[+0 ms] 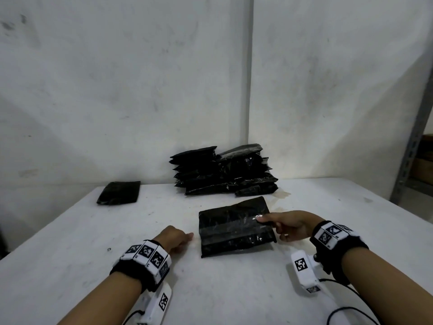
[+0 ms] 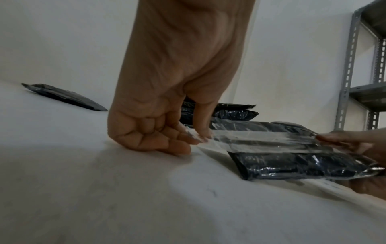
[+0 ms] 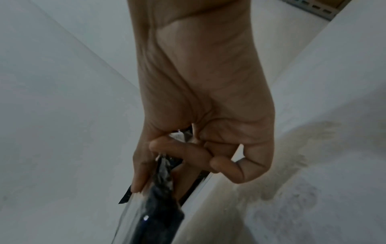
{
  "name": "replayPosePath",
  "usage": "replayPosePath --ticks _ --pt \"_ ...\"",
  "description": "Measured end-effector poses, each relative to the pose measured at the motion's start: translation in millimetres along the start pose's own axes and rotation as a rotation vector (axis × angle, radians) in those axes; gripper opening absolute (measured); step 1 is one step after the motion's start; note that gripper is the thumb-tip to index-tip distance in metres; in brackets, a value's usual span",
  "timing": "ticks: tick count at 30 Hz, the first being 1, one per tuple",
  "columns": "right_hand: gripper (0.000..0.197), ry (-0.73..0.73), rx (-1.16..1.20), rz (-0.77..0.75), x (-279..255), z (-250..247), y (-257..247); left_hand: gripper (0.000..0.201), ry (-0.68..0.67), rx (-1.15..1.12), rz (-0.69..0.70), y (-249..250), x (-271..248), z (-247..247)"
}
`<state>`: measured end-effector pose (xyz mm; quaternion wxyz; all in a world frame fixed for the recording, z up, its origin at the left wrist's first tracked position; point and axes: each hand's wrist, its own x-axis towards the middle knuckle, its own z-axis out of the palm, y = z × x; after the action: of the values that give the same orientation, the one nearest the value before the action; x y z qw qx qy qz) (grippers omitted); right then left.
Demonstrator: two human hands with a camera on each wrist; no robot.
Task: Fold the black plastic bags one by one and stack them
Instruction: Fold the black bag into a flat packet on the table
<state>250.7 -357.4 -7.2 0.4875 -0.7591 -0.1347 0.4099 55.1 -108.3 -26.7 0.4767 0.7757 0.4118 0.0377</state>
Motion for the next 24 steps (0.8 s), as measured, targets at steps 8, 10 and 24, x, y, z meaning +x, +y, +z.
replayPosePath --ticks 8,10,24 --pt "0.044 -0.017 0.14 -0.046 5.5 5.9 -7.2 0.013 0.022 -0.313 0.019 -9.2 7.9 -11.2" --pt "0.038 -0.022 0.169 -0.051 4.3 7.3 -8.9 0.013 0.044 -0.32 0.016 -9.0 8.4 -11.6" --pt "0.02 -0.037 0.318 -0.066 -4.7 10.1 -23.0 0.006 0.259 -0.387 0.466 9.8 -3.2 -3.0"
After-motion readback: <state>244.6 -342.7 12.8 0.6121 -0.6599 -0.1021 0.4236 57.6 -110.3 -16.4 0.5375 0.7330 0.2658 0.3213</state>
